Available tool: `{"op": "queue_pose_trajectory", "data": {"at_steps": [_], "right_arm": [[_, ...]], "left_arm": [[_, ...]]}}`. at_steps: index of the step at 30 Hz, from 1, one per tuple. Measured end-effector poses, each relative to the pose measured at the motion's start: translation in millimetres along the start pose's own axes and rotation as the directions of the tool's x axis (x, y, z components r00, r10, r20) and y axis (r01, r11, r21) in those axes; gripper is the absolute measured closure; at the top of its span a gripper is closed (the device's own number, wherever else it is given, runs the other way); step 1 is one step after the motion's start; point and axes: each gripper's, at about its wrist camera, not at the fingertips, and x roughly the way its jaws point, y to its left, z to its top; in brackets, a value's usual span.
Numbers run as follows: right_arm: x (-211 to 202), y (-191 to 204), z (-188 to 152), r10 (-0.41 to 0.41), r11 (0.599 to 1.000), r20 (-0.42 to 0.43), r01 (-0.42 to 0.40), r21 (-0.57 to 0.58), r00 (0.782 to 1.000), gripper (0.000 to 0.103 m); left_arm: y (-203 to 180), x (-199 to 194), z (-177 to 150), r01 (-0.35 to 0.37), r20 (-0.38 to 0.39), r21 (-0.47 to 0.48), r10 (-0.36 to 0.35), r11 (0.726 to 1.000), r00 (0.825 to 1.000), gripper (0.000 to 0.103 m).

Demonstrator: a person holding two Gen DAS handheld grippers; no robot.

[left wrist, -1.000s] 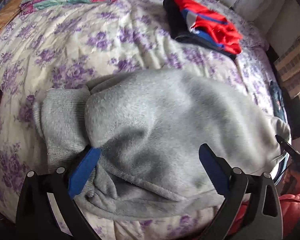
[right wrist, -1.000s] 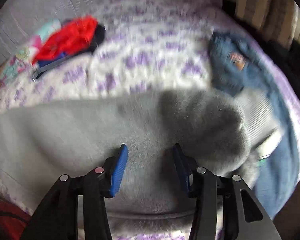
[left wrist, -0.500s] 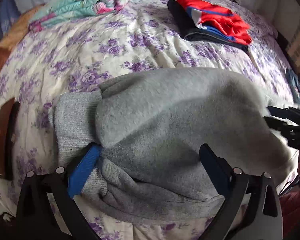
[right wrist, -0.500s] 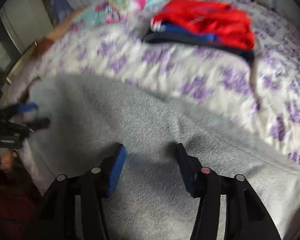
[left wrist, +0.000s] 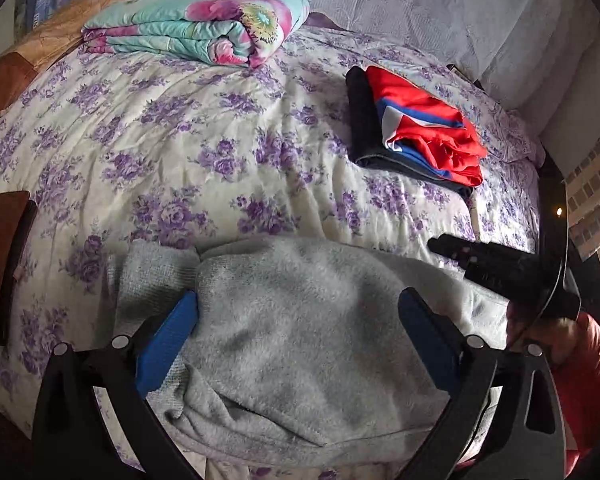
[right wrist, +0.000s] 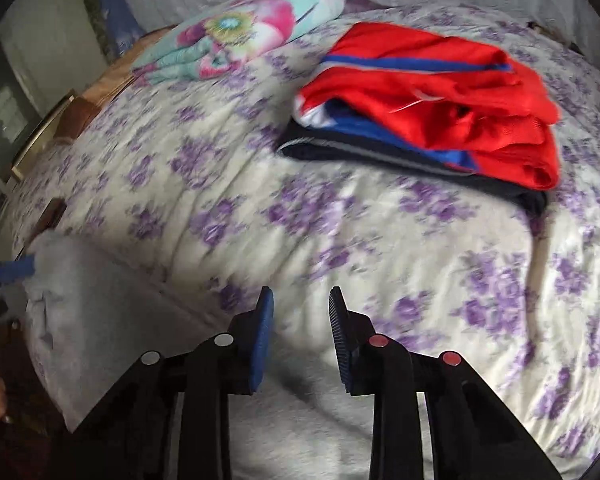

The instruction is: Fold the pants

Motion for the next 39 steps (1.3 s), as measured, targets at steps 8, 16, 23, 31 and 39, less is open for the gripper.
{"op": "queue_pose_trajectory", "data": {"at_steps": [8, 16, 23, 31, 39], "right_arm": [[-20.8, 30.2, -60.2, 0.214, 0.977, -0.080, -0.214, 0.006, 0.974, 0.080], [-23.3, 3.2, -59.6, 0.380, 0.897, -0.050, -0.355, 0.263, 0.924, 0.080], [-8.0, -2.8, -55.9, 0.460, 0.826, -0.022, -0.419, 0.377, 0.888, 0.071], [-17.7, 34.8, -39.3, 0.311, 0.947, -0.063, -0.304, 0.105, 0.948, 0.091], [48.9, 4.4, 19.8, 0.128, 0.991, -0.092, -0.125, 0.040, 0.988, 0.092]], "left_arm": [[4.2, 12.4, -26.5, -0.050, -0.053, 0.020, 0.051, 0.999, 0.997, 0.006], [-3.4, 21.0, -44.8, -0.120, -0.076, 0.142, 0.131, 0.983, 0.988, 0.005], [-5.3, 26.2, -49.0, -0.144, -0.066, 0.187, 0.158, 0.972, 0.985, 0.005], [-7.5, 28.8, -51.5, -0.159, -0.065, 0.224, 0.178, 0.961, 0.982, 0.005], [-11.7, 35.5, -56.7, -0.193, -0.057, 0.275, 0.217, 0.942, 0.975, 0.005]]}}
